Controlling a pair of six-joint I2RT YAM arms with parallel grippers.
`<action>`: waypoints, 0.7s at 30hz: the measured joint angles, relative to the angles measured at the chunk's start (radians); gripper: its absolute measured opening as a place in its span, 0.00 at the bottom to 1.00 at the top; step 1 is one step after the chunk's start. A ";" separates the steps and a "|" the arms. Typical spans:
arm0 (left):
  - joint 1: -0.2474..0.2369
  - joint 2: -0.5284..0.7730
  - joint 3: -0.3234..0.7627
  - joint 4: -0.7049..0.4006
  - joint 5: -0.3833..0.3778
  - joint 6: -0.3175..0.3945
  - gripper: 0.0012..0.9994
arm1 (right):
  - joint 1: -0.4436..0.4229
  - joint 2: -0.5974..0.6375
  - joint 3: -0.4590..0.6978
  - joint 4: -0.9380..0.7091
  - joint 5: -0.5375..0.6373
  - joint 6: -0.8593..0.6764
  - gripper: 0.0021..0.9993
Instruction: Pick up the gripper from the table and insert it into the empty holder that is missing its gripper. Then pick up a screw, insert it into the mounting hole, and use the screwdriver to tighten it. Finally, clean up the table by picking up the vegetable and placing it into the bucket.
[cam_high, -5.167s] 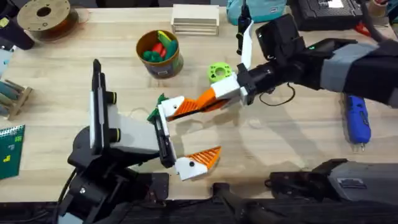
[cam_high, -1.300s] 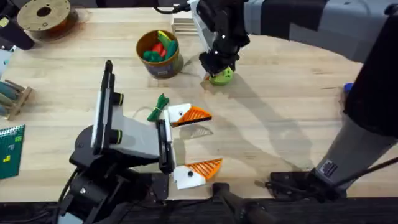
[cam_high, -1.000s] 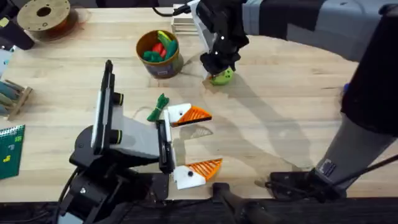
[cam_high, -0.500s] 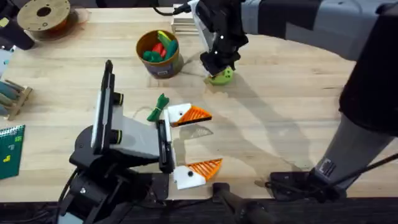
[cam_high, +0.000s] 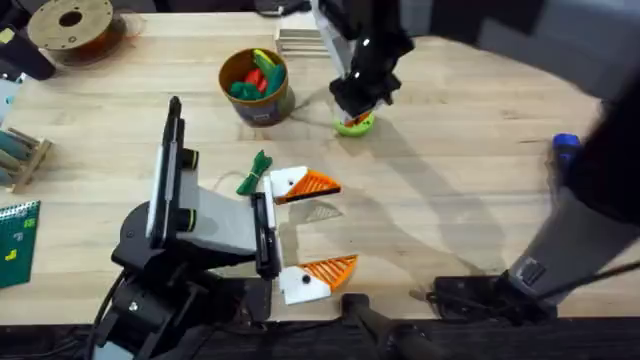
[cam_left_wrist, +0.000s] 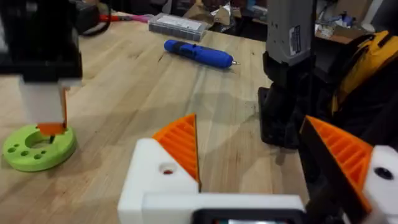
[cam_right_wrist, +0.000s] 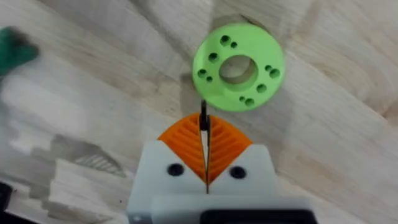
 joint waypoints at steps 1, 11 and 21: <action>0.000 0.000 0.000 0.000 0.000 0.000 0.99 | 0.000 -0.022 0.001 -0.007 0.000 0.000 0.01; 0.000 0.000 0.000 0.000 0.000 0.000 0.99 | 0.001 -0.304 0.031 -0.135 -0.102 -0.043 0.01; 0.000 0.000 0.000 0.000 0.000 0.000 0.99 | 0.143 -0.384 0.031 -0.192 -0.222 -0.060 0.01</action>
